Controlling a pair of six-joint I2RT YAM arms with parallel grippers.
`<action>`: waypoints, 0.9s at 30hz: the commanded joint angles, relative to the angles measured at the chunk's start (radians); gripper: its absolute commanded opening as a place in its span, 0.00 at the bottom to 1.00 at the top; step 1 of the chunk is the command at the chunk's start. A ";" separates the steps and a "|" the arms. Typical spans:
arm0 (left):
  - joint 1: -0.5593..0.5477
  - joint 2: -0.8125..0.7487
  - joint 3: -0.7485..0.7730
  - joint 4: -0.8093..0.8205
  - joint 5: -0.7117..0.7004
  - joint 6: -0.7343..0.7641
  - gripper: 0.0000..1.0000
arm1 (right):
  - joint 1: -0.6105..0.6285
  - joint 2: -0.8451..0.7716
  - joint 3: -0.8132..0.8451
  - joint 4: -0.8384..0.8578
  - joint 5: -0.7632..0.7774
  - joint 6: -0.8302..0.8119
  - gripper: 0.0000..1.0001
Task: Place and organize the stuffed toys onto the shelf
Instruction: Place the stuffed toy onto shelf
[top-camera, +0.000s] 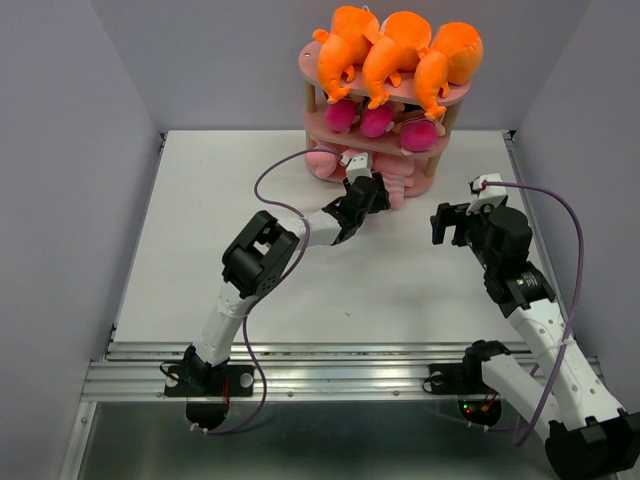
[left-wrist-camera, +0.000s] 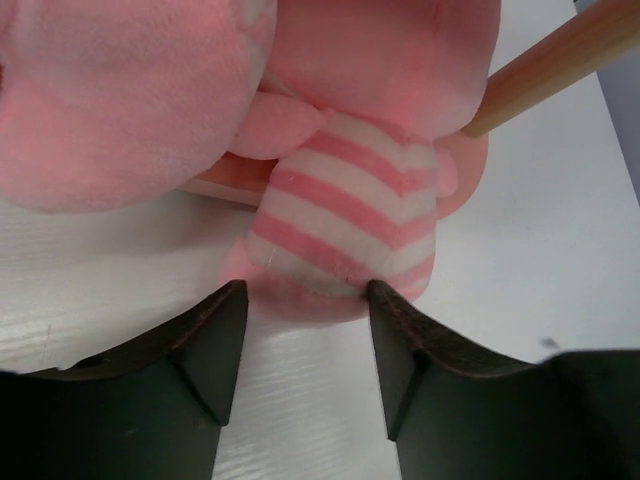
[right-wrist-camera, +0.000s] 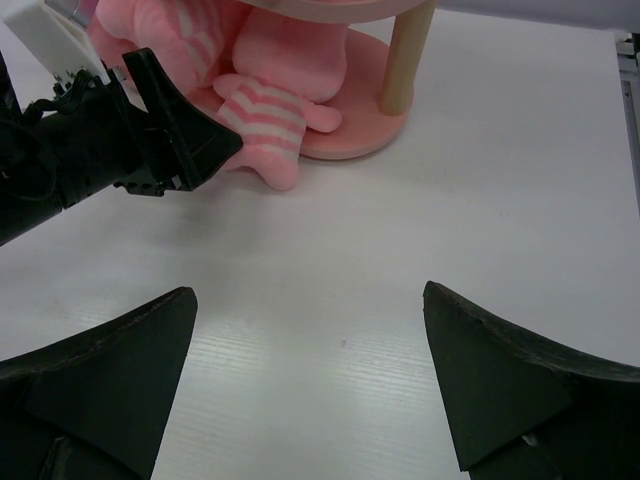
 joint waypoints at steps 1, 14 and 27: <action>0.002 0.008 0.060 0.026 -0.005 0.018 0.56 | -0.005 -0.009 0.002 0.058 0.016 -0.012 1.00; 0.002 0.023 0.082 0.058 0.024 0.067 0.02 | -0.005 -0.011 0.000 0.058 0.021 -0.014 1.00; -0.013 -0.021 0.080 0.089 0.017 0.225 0.00 | -0.005 -0.011 0.000 0.058 0.022 -0.014 1.00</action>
